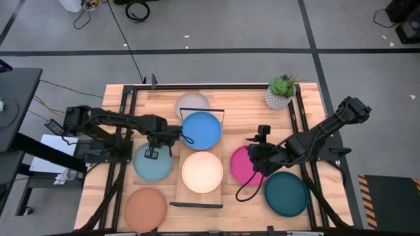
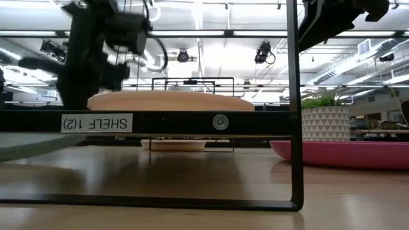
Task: Place and stack plates onto a shelf
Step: Stack the light blue plate on top of the light orange plate on the shelf
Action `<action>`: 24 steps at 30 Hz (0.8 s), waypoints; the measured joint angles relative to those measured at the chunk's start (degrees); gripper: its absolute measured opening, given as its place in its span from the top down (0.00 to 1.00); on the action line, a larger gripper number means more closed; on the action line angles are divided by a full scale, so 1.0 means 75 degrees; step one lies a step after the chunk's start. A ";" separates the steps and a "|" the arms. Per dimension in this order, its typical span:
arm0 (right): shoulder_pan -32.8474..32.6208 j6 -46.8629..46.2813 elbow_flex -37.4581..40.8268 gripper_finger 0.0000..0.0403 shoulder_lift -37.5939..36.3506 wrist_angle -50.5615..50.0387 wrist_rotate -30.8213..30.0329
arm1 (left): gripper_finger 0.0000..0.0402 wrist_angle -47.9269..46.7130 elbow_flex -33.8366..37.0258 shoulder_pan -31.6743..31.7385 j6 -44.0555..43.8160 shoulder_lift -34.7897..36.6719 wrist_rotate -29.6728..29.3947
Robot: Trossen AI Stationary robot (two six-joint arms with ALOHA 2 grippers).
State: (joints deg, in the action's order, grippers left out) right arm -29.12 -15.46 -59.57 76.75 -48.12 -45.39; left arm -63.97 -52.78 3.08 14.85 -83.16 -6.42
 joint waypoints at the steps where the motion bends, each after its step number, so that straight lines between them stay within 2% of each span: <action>1: 0.0000 0.0003 0.0000 0.59 0.0000 0.0000 0.0000 | 0.96 -0.0344 -0.0278 0.0016 0.0025 0.0084 0.0002; 7: 0.0000 0.0017 0.0000 0.59 0.0000 -0.0017 0.0000 | 0.96 -0.1711 -0.2038 0.0016 -0.0039 0.0313 0.0062; 11: 0.0000 0.0020 0.0000 0.59 0.0000 -0.0033 0.0000 | 0.96 -0.1176 -0.2803 0.0082 -0.0908 0.0292 0.0692; 16: 0.0006 -0.0001 0.0000 0.59 0.0000 -0.0064 0.0000 | 0.96 0.0294 -0.2916 0.0372 -0.2930 0.0253 0.1987; 21: 0.0006 -0.0180 0.0000 0.59 0.0000 -0.0201 0.0000 | 0.94 0.0994 -0.2891 0.0291 -0.4361 -0.0299 0.1736; 24: 0.0006 -0.0290 0.0000 0.59 0.0000 -0.0297 0.0000 | 0.95 0.1056 -0.2894 0.0128 -0.4745 -0.0667 0.1750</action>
State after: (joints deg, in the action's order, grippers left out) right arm -29.08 -17.64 -59.57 76.75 -50.35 -45.39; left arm -56.05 -74.48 4.05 -20.74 -88.16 6.70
